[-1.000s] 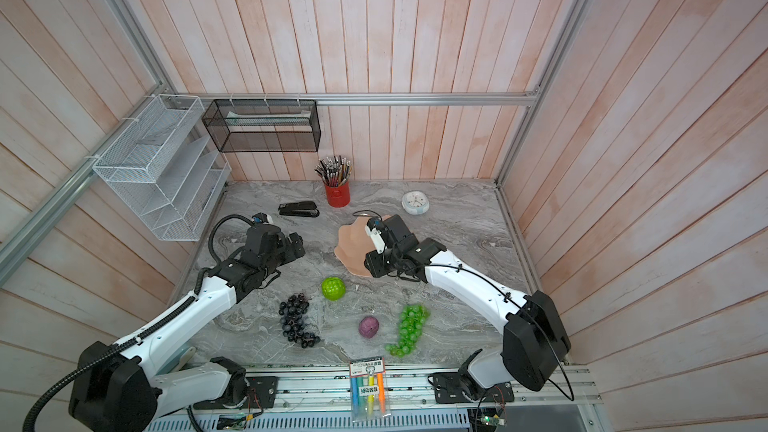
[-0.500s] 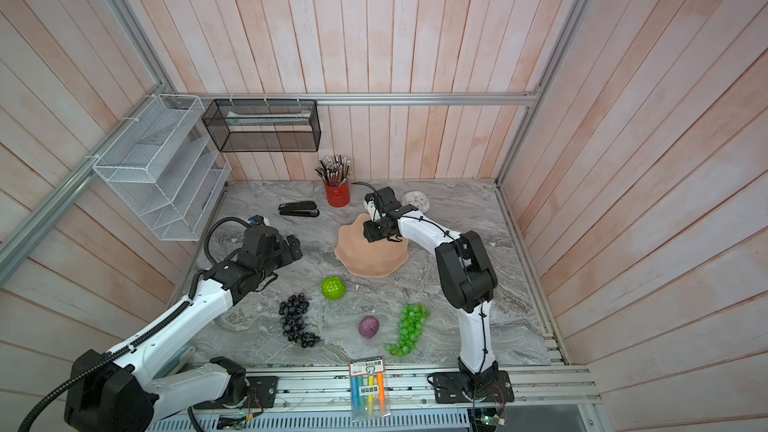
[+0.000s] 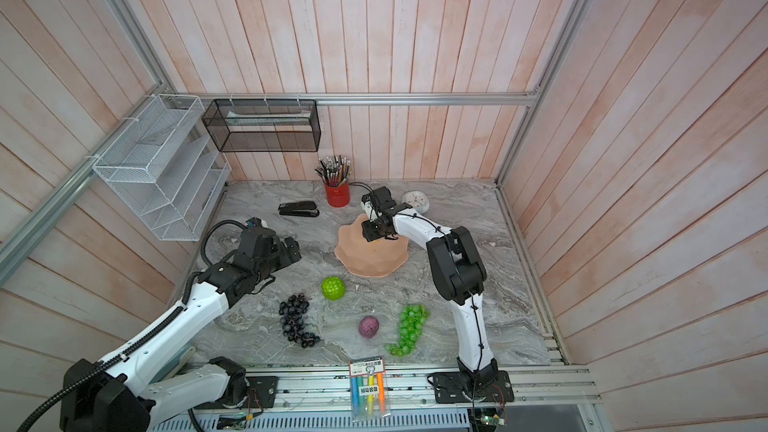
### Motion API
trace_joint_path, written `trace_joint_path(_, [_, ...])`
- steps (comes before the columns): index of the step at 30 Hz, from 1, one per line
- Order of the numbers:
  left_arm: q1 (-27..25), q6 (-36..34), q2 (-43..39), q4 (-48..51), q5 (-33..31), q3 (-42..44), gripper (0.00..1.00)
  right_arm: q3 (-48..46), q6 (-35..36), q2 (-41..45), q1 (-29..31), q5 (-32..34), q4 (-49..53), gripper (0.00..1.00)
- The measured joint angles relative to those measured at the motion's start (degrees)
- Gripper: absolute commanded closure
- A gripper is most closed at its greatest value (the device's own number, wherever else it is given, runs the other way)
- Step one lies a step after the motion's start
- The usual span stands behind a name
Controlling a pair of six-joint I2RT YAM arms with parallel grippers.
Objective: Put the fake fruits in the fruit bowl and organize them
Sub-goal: 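Lift the yellow pear with the right gripper and release it into the pink bowl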
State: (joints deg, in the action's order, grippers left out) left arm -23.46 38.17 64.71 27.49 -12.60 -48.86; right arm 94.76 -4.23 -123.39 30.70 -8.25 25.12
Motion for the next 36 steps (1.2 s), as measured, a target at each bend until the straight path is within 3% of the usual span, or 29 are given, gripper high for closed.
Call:
trace_joint_path(18, [0.0,-4.7,1.0,9.1,5.8,-9.0,0.00,1.3,1.3,-1.7,0.3,1.1,2.2,0.27])
trace_joint_path(28, [0.0,-5.6,1.4,10.3,9.5,-9.0,0.02,3.7,1.9,2.1,1.6,2.6,5.4,0.24])
trace_joint_path(32, [-0.4,-6.8,5.4,10.3,13.2,-9.1,0.07,3.7,2.3,4.4,1.8,3.3,7.6,0.21])
trace_joint_path(36, [-4.4,-8.6,12.0,12.0,15.4,-9.8,0.06,1.2,2.1,10.7,1.4,3.5,8.0,0.20])
